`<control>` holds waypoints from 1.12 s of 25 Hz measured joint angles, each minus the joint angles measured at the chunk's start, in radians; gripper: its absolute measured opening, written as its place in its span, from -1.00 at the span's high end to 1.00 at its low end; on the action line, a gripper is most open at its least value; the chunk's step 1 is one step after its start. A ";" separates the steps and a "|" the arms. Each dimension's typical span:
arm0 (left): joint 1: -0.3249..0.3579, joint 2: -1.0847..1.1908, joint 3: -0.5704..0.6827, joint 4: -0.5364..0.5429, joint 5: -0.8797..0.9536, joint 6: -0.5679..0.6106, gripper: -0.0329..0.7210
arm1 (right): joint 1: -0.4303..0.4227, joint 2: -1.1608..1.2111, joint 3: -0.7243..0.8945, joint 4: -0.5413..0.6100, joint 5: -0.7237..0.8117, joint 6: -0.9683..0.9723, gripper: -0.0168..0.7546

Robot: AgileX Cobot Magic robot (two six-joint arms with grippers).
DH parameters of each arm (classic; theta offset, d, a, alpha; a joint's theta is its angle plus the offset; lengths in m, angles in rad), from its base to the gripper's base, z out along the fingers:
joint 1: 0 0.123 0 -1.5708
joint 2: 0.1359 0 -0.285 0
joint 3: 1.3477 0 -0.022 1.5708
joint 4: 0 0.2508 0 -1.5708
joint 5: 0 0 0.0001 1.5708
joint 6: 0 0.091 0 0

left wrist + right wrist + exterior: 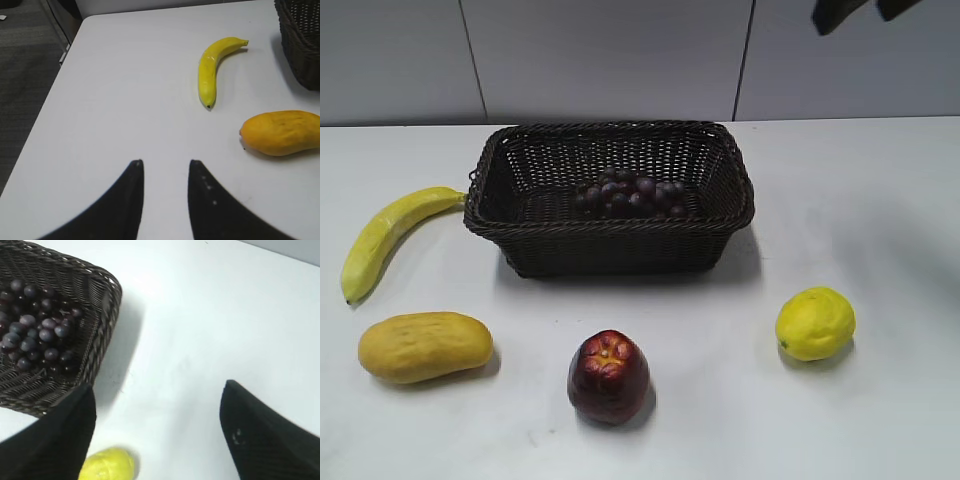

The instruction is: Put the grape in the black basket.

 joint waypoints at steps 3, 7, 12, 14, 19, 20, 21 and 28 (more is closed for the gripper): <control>0.000 0.000 0.000 0.000 0.000 0.000 0.31 | -0.035 -0.060 0.000 -0.019 0.051 0.034 -0.55; 0.000 0.000 0.000 0.000 0.000 0.000 0.30 | -0.043 -0.130 0.007 -0.037 0.058 0.071 -0.55; 0.000 0.000 0.000 0.000 0.000 0.000 0.30 | -0.043 -0.260 0.128 -0.037 0.058 0.104 -0.54; 0.000 0.000 0.000 0.000 0.000 0.000 0.30 | -0.043 -0.337 0.209 -0.037 0.058 0.109 -0.53; 0.000 0.000 0.000 0.000 0.000 0.000 0.30 | -0.043 -0.561 0.487 -0.037 0.058 0.128 -0.53; 0.000 0.000 0.000 0.000 0.000 0.000 0.30 | -0.043 -0.614 0.551 -0.037 0.053 0.130 -0.53; 0.000 0.000 0.000 0.000 0.000 0.000 0.30 | -0.043 -0.668 0.605 -0.037 0.043 0.131 -0.53; 0.000 0.000 0.000 0.000 0.000 0.000 0.30 | -0.043 -1.052 0.966 -0.037 -0.062 0.139 -0.53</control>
